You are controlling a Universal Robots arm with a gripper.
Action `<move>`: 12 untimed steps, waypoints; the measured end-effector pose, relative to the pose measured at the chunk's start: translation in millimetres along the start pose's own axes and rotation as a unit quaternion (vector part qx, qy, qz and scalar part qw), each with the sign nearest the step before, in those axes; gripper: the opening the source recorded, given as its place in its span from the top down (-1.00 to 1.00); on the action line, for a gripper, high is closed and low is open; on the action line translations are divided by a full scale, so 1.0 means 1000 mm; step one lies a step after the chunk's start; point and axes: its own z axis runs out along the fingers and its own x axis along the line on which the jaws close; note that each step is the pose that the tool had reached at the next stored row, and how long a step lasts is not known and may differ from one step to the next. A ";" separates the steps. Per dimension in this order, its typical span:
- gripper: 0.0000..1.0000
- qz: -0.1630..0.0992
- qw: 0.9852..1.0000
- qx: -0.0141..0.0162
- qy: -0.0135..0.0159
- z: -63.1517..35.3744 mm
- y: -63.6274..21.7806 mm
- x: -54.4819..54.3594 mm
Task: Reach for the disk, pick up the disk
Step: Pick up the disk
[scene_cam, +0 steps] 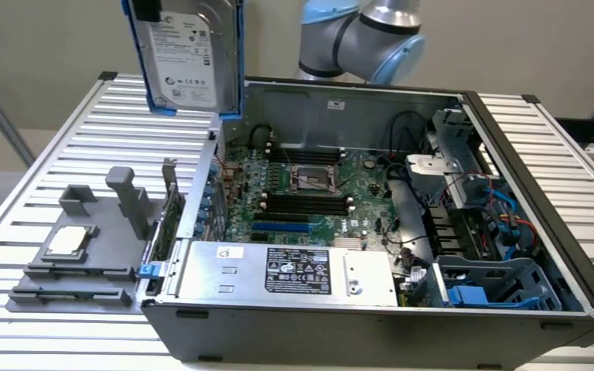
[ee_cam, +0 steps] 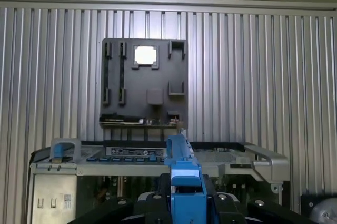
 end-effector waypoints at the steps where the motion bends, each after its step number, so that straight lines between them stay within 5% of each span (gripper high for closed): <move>1: 0.35 0.000 1.000 0.000 0.000 -0.0003 -0.0045 0.001; 12: 0.35 0.000 1.000 0.000 0.000 -0.0038 -0.0543 0.015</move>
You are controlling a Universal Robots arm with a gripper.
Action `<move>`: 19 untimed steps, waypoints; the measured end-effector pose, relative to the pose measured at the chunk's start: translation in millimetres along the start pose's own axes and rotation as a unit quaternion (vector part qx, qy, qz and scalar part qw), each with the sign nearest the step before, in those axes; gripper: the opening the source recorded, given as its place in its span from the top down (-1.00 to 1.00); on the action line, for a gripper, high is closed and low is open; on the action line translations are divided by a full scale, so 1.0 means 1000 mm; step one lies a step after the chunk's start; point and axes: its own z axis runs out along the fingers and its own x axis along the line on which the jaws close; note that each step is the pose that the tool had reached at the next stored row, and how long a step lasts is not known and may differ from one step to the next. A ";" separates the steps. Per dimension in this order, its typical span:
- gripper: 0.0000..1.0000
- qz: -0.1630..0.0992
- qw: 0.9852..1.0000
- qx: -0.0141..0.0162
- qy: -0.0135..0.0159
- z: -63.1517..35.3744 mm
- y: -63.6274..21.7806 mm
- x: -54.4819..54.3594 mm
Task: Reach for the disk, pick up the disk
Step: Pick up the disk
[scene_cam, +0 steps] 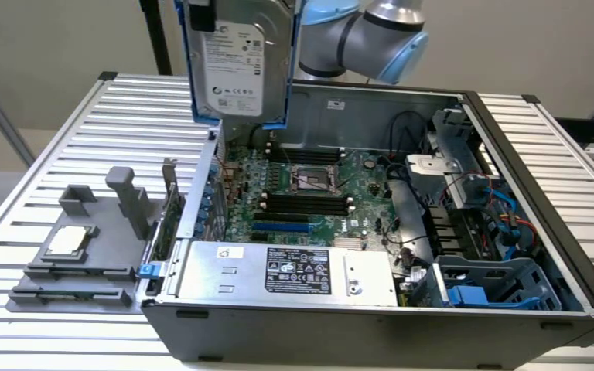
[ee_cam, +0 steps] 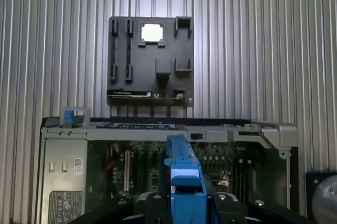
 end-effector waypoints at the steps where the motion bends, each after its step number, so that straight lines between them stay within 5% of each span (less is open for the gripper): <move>1: 0.35 0.000 1.000 0.000 0.000 -0.0002 -0.0039 0.002; 19: 0.35 0.000 1.000 0.001 0.000 -0.0050 -0.0650 0.037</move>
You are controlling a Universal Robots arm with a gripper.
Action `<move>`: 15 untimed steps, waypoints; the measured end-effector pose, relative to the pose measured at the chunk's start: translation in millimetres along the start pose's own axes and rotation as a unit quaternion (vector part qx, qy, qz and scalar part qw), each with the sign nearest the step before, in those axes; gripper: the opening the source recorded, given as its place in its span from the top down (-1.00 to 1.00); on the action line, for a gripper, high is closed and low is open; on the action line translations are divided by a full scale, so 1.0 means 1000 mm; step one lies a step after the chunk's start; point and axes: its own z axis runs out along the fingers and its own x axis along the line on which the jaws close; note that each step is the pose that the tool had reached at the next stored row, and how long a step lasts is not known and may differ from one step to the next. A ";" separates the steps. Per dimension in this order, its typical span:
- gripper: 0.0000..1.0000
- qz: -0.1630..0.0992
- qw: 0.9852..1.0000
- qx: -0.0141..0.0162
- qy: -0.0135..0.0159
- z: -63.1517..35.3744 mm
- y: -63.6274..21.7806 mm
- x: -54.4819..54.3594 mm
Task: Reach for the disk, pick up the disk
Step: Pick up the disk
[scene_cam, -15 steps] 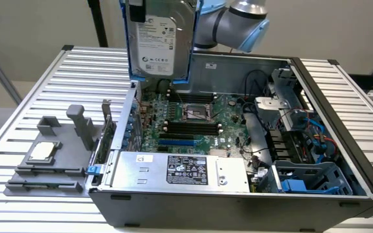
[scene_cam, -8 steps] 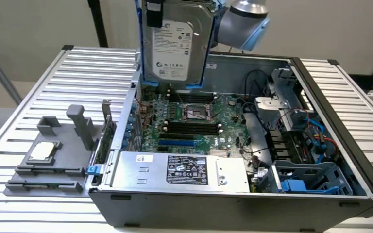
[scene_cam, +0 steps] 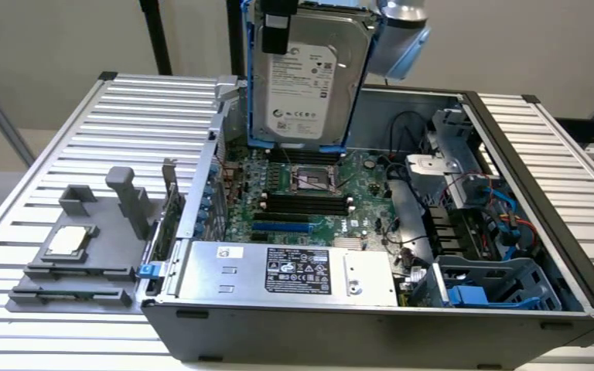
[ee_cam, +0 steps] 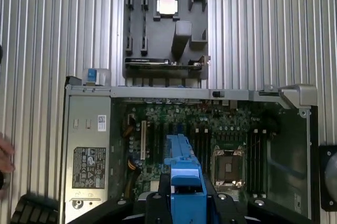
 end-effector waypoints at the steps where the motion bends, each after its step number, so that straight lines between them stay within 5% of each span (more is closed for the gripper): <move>1: 0.35 0.000 1.000 0.001 0.000 -0.0001 -0.0027 0.002; 9: 0.35 0.000 1.000 0.006 0.000 -0.0014 -0.0229 0.021; 15: 0.35 0.000 1.000 0.007 0.000 -0.0018 -0.0458 0.031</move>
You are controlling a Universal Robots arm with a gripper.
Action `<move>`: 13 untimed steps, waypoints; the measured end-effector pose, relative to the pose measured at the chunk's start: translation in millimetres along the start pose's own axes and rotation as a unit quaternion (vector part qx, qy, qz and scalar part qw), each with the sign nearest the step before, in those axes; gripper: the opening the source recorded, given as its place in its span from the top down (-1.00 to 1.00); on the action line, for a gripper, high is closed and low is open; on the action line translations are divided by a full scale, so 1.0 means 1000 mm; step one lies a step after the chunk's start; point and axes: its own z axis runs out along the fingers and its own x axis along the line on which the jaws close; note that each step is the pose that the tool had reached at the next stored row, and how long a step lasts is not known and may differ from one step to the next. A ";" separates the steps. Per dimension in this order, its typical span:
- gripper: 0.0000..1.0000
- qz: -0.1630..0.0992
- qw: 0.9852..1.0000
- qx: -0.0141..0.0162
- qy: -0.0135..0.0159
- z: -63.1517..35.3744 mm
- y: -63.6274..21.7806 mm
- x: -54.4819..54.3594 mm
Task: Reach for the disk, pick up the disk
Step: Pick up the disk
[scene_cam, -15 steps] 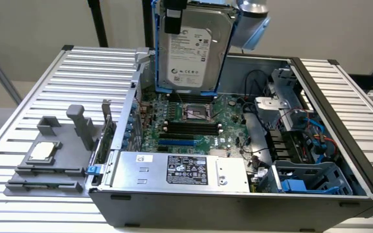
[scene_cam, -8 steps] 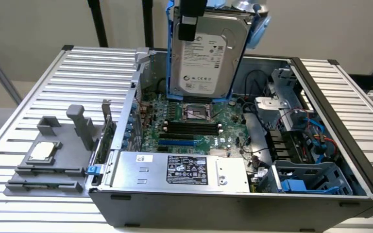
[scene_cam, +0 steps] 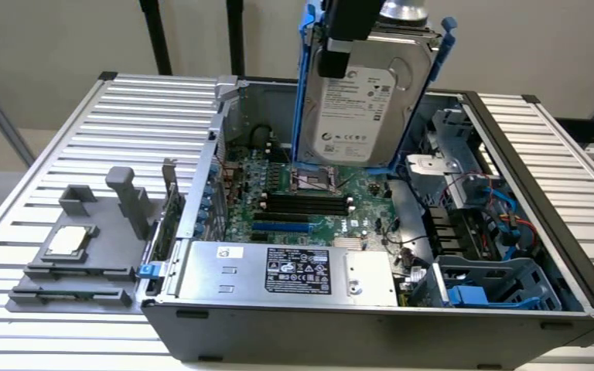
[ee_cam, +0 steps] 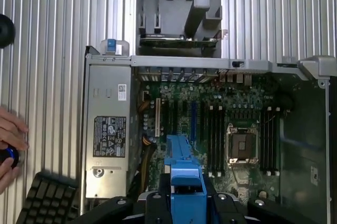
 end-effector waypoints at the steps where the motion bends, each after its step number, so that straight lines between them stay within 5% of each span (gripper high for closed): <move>1: 0.35 0.000 1.000 0.000 0.000 0.0001 -0.0045 0.001; 13: 0.35 0.000 1.000 0.000 0.000 0.0005 -0.0592 0.018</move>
